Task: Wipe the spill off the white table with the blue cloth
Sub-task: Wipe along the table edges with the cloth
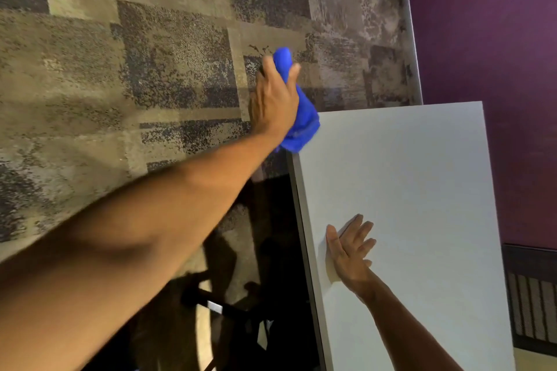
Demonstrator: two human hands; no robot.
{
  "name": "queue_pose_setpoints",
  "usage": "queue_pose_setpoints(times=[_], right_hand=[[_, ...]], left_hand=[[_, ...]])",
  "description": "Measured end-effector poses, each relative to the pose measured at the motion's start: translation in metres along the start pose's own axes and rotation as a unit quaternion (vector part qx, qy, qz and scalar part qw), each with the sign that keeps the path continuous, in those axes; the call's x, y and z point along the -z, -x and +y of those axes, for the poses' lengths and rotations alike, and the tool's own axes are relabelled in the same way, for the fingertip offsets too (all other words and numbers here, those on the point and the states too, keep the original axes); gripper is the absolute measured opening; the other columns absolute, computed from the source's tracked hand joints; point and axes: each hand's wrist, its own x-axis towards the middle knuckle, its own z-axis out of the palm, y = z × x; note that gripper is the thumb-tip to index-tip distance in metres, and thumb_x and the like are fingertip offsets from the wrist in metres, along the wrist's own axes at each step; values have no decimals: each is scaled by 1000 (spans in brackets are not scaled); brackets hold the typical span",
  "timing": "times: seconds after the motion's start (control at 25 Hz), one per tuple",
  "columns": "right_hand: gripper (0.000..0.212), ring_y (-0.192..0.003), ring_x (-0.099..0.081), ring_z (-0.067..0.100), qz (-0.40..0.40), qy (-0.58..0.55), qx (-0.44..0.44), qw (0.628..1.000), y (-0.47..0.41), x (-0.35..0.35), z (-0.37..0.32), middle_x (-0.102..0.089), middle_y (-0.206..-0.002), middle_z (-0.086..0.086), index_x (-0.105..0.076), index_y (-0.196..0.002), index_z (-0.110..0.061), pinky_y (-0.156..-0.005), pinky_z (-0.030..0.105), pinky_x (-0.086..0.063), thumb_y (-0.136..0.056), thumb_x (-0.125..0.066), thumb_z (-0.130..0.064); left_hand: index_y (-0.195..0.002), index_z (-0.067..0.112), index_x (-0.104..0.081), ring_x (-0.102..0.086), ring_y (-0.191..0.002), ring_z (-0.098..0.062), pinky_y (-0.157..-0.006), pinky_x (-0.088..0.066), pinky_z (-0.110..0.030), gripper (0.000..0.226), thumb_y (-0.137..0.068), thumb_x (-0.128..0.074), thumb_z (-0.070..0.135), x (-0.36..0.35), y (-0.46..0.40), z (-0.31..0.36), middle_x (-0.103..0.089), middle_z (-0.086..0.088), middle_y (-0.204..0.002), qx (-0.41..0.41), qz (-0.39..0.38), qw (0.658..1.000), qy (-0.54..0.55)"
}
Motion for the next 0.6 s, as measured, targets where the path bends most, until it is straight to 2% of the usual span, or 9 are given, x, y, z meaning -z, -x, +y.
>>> queue_pose_setpoints(times=[0.08,0.24,0.36,0.48,0.6], right_hand=[[87,-148,31,31,-40,-43,14,998,-5,1,2,37,-160,3,30,-151,-31,-114,64,17,-94,-20,-73],[85,-149,29,35,-32,-82,-3,996,-8,0,-1,37,-161,2,26,-155,-26,-117,61,13,-100,-27,-63],[84,-150,25,37,-6,-95,-15,995,-8,0,-7,32,-163,5,21,-157,-25,-118,63,10,-101,-29,-61],[82,-151,21,37,7,-93,3,996,-4,-5,-6,25,-165,10,20,-156,-25,-116,67,11,-101,-29,-61],[81,-151,19,39,7,-108,7,994,1,-3,-11,22,-165,12,19,-157,-24,-115,68,11,-102,-29,-60]], left_hand=[[-126,4,-43,-59,-108,-40,-82,-45,-45,52,-98,-45,49,8,-36,4,-64,-21,-119,59,-12,998,36],[-125,13,-49,-63,-104,-23,-93,-51,-39,48,-92,-61,45,37,-53,-15,-64,-1,-115,129,-45,967,214],[-122,11,-57,-68,-104,-25,-93,-56,-47,33,-96,-61,31,57,-34,-37,-69,-8,-118,201,-73,907,363],[-133,3,-52,-65,-114,-30,-98,-53,-47,37,-102,-51,22,77,-10,-49,-65,-17,-128,254,-111,832,480],[-126,9,-55,-69,-106,-25,-95,-53,-46,26,-103,-44,15,96,12,-47,-73,-10,-114,248,-154,778,556]])
